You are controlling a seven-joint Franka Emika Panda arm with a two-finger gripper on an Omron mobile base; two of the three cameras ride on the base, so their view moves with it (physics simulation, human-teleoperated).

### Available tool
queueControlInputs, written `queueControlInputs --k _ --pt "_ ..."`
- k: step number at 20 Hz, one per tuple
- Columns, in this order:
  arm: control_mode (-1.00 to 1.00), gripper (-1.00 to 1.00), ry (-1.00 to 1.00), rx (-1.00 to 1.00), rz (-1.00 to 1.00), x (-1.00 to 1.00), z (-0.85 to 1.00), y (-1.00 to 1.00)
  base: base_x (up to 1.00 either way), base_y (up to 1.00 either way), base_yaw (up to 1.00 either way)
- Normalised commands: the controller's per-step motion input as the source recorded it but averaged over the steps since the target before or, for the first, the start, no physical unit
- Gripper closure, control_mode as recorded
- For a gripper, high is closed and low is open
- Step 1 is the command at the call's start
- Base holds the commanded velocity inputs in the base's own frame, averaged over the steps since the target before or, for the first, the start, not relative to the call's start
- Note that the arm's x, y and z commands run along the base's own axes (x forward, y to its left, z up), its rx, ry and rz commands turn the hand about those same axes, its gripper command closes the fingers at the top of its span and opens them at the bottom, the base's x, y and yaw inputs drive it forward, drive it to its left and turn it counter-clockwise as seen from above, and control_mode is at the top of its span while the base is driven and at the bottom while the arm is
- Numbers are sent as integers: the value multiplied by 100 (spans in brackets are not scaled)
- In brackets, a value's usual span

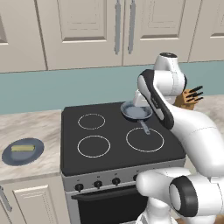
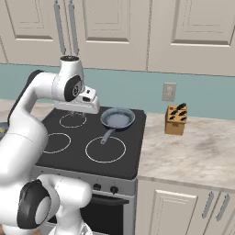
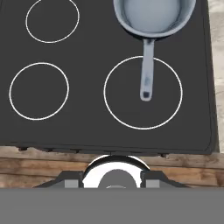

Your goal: Pick up the butter stick and place it in the pan. Then turn on the burner for the pan.

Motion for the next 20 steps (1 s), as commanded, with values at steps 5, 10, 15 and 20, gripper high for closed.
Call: queueControlInputs --k 5,10,15,20 --pt "-100 -100 5 0 1 -12 -4 10 0 0 0" --pt "-100 -100 2 0 2 -23 -14 43 0 0 0" --pt "-100 -100 1 0 4 -12 -9 59 0 0 0" --pt "-100 -100 6 1 8 0 -1 53 0 0 0"
